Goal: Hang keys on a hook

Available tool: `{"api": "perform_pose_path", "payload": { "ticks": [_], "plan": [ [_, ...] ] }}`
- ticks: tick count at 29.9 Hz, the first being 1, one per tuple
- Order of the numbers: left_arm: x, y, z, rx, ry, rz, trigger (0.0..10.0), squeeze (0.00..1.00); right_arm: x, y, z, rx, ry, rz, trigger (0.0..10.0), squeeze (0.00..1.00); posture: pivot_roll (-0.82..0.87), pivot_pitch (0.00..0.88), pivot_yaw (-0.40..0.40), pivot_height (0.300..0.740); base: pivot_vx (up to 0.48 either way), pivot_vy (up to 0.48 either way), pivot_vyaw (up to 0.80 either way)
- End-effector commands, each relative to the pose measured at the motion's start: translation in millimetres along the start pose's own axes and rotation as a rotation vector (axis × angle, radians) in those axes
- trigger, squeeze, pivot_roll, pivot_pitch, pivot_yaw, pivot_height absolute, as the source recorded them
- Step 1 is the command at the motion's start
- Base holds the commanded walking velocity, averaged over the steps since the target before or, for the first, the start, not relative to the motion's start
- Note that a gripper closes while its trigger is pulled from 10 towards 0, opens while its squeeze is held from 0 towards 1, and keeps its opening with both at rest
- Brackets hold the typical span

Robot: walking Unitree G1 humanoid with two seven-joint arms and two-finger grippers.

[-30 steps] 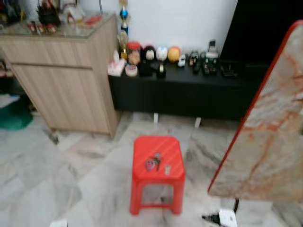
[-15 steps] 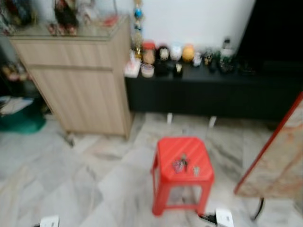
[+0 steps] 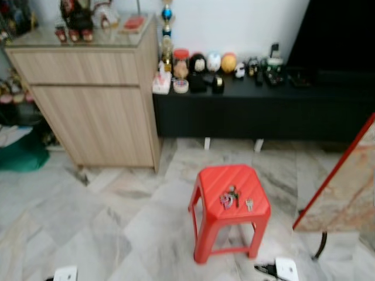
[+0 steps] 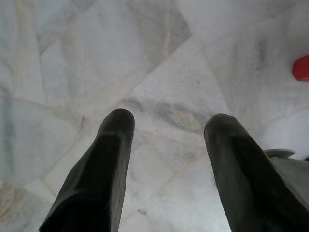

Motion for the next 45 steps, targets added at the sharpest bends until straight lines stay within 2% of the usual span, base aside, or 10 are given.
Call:
{"api": "perform_pose_path", "payload": {
  "ticks": [1, 7, 14, 17, 19, 20, 21, 31, 39, 45],
  "plan": [
    [4.4, -2, -0.7, -0.009, 0.004, 0.008, 10.0, 0.0, 2.1, 3, -0.2, 0.008, -0.006, -0.011, 10.0, 0.0, 0.03, 0.0, 0.008, 0.74, 0.0, 0.0, 0.0],
    [17.2, 2, -3.2, 0.005, -0.013, 0.01, 10.0, 0.0, 4.3, 5, -0.2, 0.012, -0.001, 0.001, 10.0, 0.0, 0.02, 0.0, 0.001, 0.74, 0.087, 0.0, 0.0],
    [14.7, 3, -2.9, 0.012, -0.013, 0.014, 10.0, 0.0, 4.0, 8, -0.4, 0.018, 0.009, 0.038, 10.0, 0.0, 0.03, 0.0, 0.0, 0.74, 0.272, 0.0, 0.0],
    [14.7, 3, -2.9, 0.014, -0.012, 0.01, 10.0, 0.0, 2.7, 9, -0.8, 0.02, 0.005, 0.022, 10.0, 0.0, 0.02, 0.0, 0.001, 0.74, 0.28, 0.0, 0.0],
    [11.8, 4, -2.6, 0.015, -0.01, 0.009, 10.0, 0.0, 1.8, 9, -1.0, 0.021, 0.003, 0.003, 10.0, 0.0, 0.02, 0.0, 0.002, 0.74, 0.281, 0.0, 0.0],
    [2.4, 7, -1.7, 0.015, -0.003, 0.015, 10.0, 0.0, 0.9, 9, -1.1, 0.022, 0.003, 0.0, 10.0, 0.0, 0.02, 0.0, 0.003, 0.74, 0.277, 0.0, 0.0],
    [-14.2, 13, 0.3, 0.017, 0.011, 0.024, 10.0, 0.0, -1.4, 10, -1.4, 0.023, 0.008, 0.004, 10.0, 0.0, 0.02, 0.0, 0.003, 0.74, 0.281, 0.0, 0.0],
    [-25.3, 18, 1.5, 0.017, 0.028, 0.025, 10.0, 0.0, -7.7, 10, -2.0, 0.018, 0.018, 0.019, 10.0, 0.0, 0.02, 0.0, 0.002, 0.74, 0.28, 0.0, 0.0],
    [-15.5, 20, -0.5, 0.028, 0.007, 0.017, 10.0, 0.0, -18.7, 14, -3.4, 0.028, 0.024, 0.018, 10.0, 0.0, 0.02, 0.0, -0.002, 0.74, 0.281, 0.0, 0.0],
    [-9.3, 21, -1.6, 0.036, -0.005, 0.013, 10.0, 0.0, -16.4, 15, -3.2, 0.04, 0.013, -0.001, 10.0, 0.0, 0.02, 0.0, -0.002, 0.74, 0.28, 0.0, 0.0]
  ]
}}
Point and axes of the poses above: a point about 5 cm out from each wrist's last joint towards the gripper, its own z axis pointing back from the gripper into the wrist, its own y axis along the axis of the wrist's last joint, x = y × z, the point moved 4 cm from there along -z, pointing out of the wrist towards the gripper, and after that the axes turned 8 degrees about z, right-handed, at the moved point
